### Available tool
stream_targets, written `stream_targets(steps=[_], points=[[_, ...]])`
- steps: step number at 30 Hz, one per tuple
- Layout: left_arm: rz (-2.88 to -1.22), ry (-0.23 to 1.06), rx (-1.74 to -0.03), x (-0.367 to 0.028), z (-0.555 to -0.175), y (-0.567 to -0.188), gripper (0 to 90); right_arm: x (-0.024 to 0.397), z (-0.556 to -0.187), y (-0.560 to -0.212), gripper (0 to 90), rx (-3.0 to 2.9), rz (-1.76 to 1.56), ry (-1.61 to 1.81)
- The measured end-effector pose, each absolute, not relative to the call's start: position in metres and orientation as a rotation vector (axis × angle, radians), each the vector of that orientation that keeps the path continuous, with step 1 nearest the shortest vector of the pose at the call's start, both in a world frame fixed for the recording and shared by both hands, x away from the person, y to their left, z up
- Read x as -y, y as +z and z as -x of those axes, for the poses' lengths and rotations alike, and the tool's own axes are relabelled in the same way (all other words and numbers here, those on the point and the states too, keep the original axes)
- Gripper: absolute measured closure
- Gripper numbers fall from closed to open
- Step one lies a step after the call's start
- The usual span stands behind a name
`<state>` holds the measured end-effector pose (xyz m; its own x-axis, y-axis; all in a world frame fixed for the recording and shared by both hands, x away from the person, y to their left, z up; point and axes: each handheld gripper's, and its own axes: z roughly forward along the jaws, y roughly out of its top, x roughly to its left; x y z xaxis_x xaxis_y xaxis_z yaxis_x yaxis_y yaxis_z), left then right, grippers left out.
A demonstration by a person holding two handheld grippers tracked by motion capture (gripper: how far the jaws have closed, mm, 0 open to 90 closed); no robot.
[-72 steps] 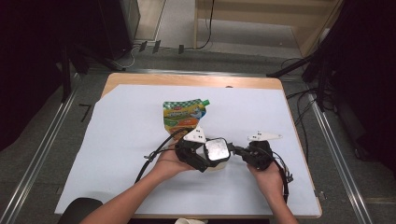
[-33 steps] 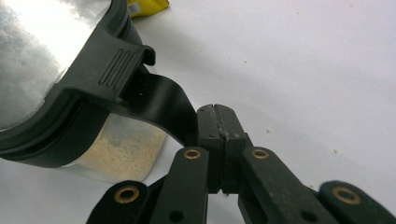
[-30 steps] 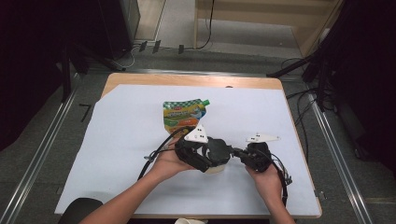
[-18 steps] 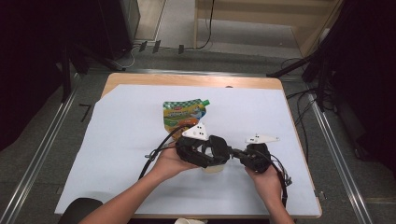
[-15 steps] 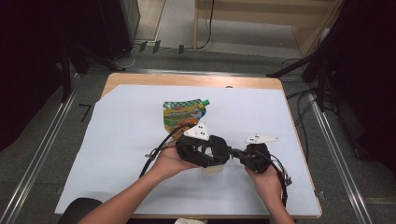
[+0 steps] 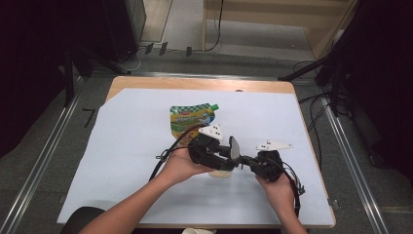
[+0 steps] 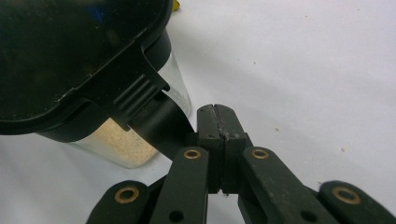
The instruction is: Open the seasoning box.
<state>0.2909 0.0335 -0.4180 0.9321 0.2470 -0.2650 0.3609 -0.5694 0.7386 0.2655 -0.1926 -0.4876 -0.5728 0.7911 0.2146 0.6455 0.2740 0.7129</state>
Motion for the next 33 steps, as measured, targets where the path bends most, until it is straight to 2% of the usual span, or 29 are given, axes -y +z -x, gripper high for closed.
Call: stream_targets(steps=[4,5,18,24,33], points=[[-2.214,-0.172,-0.426,-0.029,-0.289,-0.416,62.1,0.191,-0.263,-0.487,90.0,-2.338,-1.354,1.174],[-2.215,-0.177,-0.413,-0.028,-0.287,-0.417,67.2,0.190,-0.262,-0.487,90.0,-2.331,-1.356,1.168],[-2.195,-0.242,-0.400,-0.015,-0.293,-0.425,74.7,0.182,-0.263,-0.487,90.0,-2.333,-1.322,1.152],[-2.175,-0.272,-0.399,-0.021,-0.298,-0.423,74.6,0.181,-0.260,-0.484,90.0,-2.345,-1.297,1.180],[-2.155,-0.289,-0.463,-0.044,-0.304,-0.415,66.1,0.195,-0.249,-0.475,88.4,-2.326,-1.307,1.241]])
